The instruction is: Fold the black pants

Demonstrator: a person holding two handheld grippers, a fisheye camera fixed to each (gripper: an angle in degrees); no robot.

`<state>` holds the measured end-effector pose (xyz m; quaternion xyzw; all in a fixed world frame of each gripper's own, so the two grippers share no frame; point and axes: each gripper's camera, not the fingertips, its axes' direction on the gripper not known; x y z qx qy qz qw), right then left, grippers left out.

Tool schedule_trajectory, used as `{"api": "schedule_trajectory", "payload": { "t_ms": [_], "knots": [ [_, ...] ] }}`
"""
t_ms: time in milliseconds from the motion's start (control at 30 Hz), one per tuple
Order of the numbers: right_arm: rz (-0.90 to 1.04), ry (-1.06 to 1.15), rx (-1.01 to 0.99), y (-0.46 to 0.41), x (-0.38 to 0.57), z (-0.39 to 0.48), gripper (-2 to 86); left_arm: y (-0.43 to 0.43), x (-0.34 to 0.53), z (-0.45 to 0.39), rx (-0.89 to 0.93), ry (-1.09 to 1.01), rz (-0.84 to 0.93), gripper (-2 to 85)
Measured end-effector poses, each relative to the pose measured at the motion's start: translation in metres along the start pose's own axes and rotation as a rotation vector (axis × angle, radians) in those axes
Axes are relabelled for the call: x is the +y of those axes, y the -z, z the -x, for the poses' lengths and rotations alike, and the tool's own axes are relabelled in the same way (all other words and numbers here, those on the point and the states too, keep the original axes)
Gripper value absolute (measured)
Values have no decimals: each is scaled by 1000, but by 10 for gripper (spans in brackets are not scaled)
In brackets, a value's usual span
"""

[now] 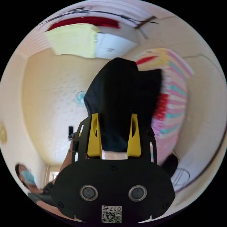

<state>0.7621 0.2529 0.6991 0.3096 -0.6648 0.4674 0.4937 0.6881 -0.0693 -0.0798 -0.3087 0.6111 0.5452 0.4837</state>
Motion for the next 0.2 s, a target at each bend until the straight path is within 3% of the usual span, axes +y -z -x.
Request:
{"api": "schedule_trajectory", "payload": {
  "t_ms": [67,200],
  "knots": [
    [-37,-261,-5,8,19,-58,116,-37,58,64,-13,117,31,150],
    [-137,-377,-316,5,82,-128,30,-122,236,189,105,379,112,132]
  ]
}}
